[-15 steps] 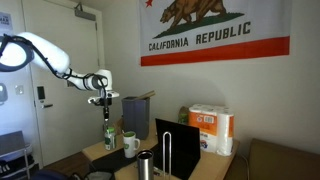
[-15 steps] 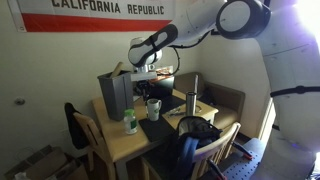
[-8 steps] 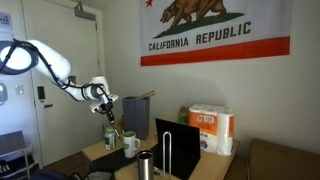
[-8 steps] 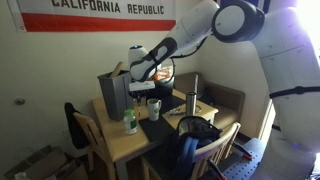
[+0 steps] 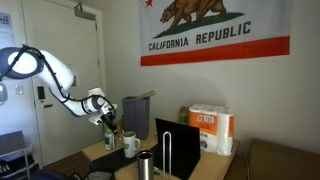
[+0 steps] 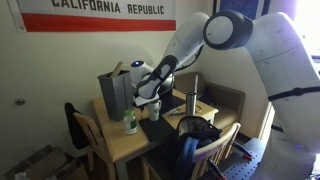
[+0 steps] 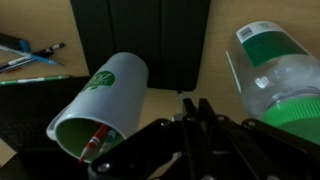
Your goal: Pick the marker from the cup and put it on the table
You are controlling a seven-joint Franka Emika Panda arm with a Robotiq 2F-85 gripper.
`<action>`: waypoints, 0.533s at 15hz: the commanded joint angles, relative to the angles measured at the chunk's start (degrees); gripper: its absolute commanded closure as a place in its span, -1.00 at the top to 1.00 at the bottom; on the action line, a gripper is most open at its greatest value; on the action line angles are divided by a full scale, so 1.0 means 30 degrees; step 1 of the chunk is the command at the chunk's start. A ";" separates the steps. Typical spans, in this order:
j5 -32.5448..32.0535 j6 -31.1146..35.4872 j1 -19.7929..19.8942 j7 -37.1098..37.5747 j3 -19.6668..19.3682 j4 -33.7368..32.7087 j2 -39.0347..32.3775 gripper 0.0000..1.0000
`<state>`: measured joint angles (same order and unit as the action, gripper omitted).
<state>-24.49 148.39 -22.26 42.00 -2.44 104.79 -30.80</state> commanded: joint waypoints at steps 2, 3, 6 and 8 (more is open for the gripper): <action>-0.2332 0.1160 -0.1419 0.0942 -0.1885 0.0744 -0.0077 -0.88; -0.2688 0.1230 -0.1581 0.1105 -0.2099 0.0874 -0.0103 -0.88; -0.3163 0.1035 -0.1688 0.1182 -0.2194 0.1149 -0.0070 -0.88; -0.3043 0.0858 -0.1552 0.1132 -0.1939 0.1244 -0.0045 -0.26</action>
<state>-32.62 150.44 -26.44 44.13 -7.99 106.77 -31.86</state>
